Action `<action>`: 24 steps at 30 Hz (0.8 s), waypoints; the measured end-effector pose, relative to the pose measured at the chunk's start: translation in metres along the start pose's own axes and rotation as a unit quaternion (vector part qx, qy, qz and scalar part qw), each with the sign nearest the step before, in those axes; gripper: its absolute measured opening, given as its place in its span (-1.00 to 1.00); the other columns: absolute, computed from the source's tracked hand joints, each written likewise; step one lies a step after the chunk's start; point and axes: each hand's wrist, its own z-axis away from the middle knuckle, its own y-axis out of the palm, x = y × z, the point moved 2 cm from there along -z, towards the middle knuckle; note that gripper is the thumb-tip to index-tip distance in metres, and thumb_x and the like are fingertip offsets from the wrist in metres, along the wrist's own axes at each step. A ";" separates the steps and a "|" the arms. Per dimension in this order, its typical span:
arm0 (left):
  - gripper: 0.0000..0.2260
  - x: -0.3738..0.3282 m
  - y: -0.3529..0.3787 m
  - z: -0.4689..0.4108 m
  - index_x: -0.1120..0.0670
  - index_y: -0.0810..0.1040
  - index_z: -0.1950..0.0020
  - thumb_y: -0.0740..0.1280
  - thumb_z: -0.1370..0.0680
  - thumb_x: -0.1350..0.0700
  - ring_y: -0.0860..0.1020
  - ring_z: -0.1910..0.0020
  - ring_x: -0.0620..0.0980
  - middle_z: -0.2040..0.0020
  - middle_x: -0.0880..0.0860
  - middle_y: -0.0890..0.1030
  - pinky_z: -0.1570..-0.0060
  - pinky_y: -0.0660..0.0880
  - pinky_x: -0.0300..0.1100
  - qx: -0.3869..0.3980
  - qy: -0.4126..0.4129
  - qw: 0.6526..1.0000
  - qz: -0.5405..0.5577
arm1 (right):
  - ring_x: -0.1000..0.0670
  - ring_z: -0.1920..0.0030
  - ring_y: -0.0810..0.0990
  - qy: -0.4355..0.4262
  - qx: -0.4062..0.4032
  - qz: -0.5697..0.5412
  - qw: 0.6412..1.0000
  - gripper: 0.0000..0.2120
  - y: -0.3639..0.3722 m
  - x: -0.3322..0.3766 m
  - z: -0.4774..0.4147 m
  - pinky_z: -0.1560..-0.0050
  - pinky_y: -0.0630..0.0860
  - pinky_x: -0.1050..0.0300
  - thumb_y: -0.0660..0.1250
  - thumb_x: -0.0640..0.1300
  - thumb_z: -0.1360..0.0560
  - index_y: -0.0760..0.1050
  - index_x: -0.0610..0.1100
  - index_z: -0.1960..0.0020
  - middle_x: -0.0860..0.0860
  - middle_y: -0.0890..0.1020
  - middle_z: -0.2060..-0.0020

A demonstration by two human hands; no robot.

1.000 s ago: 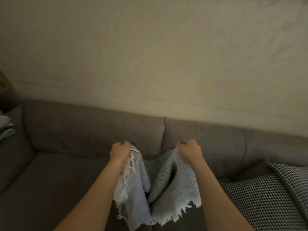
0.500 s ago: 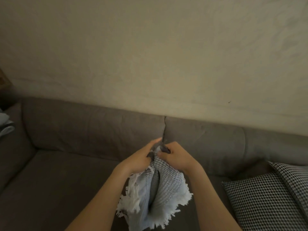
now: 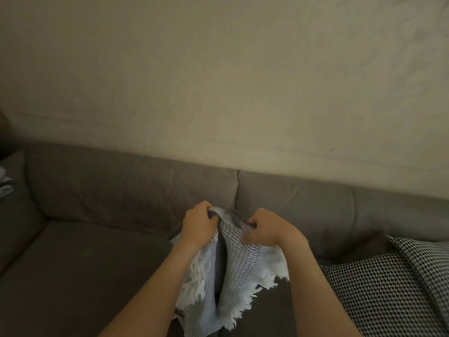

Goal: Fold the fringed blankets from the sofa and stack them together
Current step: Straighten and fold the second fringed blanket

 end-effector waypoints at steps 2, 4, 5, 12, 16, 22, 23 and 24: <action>-0.86 0.002 -0.003 -0.003 0.08 0.51 0.11 0.31 -0.65 0.13 0.57 0.19 0.03 0.16 0.05 0.61 0.24 0.36 -0.10 -0.029 -0.031 0.999 0.006 | 0.04 0.43 0.35 0.025 0.029 0.025 0.999 -0.55 -0.003 -0.008 0.001 0.37 0.27 0.12 0.52 0.03 -0.40 0.23 0.01 0.32 0.06 0.36 0.40; -0.85 0.006 -0.006 -0.007 0.11 0.50 0.11 0.30 -0.65 0.14 0.57 0.18 0.08 0.16 0.09 0.60 0.23 0.38 -0.06 -0.047 -0.054 0.997 0.000 | 0.02 0.35 0.41 0.028 0.039 0.033 0.998 -0.62 -0.003 -0.012 0.002 0.35 0.30 0.11 0.51 0.05 -0.37 0.28 0.00 0.26 0.04 0.41 0.30; -0.86 0.008 -0.007 -0.010 0.12 0.51 0.09 0.30 -0.66 0.14 0.58 0.16 0.11 0.15 0.10 0.60 0.22 0.38 -0.05 -0.051 -0.065 0.997 -0.006 | 0.01 0.34 0.41 0.021 0.040 0.022 0.999 -0.64 -0.002 -0.013 0.003 0.33 0.30 0.10 0.49 0.04 -0.36 0.30 -0.05 0.25 0.02 0.42 0.29; -0.89 0.017 -0.013 -0.019 0.13 0.51 -0.09 0.21 -0.70 0.16 0.59 -0.02 0.20 -0.02 0.15 0.61 0.02 0.51 0.04 -0.024 -0.109 0.994 0.007 | -0.03 0.37 0.34 -0.052 0.038 -0.186 0.981 -0.51 0.016 -0.008 0.002 0.32 0.29 0.06 0.44 0.09 -0.58 0.38 -0.26 0.25 -0.13 0.36 0.34; -0.88 0.023 -0.014 -0.016 0.13 0.45 -0.22 0.18 -0.71 0.19 0.57 -0.11 0.15 -0.12 0.11 0.59 -0.13 0.50 0.01 0.038 -0.104 0.993 0.041 | -0.31 0.00 0.71 -0.075 0.008 -0.362 0.929 -0.63 0.018 0.008 0.007 -0.05 0.64 -0.18 0.28 0.01 -0.71 0.61 -0.32 -0.13 -0.25 0.73 0.01; -0.74 0.050 -0.010 -0.019 0.33 0.48 -0.24 0.26 -0.72 0.12 0.61 -0.14 0.23 -0.08 0.22 0.61 -0.09 0.51 0.00 -0.048 -0.189 0.976 0.092 | -0.20 0.01 0.74 -0.031 -0.115 -0.453 0.884 -0.74 0.010 0.003 0.004 -0.06 0.67 -0.09 0.29 -0.14 -0.70 0.66 -0.31 -0.11 -0.27 0.74 0.01; -0.69 0.056 -0.011 -0.020 0.34 0.56 -0.16 0.29 -0.71 0.06 0.63 -0.11 0.28 -0.05 0.28 0.64 -0.07 0.54 0.04 -0.067 -0.214 0.969 0.104 | -0.20 0.07 0.72 0.003 -0.133 -0.471 0.872 -0.72 0.011 -0.005 0.001 0.00 0.66 -0.11 0.32 -0.14 -0.69 0.65 -0.37 -0.07 -0.33 0.72 0.02; -0.64 0.061 -0.012 -0.019 0.35 0.60 -0.12 0.32 -0.70 0.02 0.64 -0.10 0.29 -0.04 0.30 0.66 -0.08 0.57 0.06 -0.085 -0.239 0.959 0.128 | -0.19 0.12 0.69 0.043 -0.156 -0.488 0.858 -0.68 0.013 -0.014 -0.002 0.05 0.66 -0.14 0.34 -0.13 -0.66 0.61 -0.44 -0.04 -0.37 0.70 0.05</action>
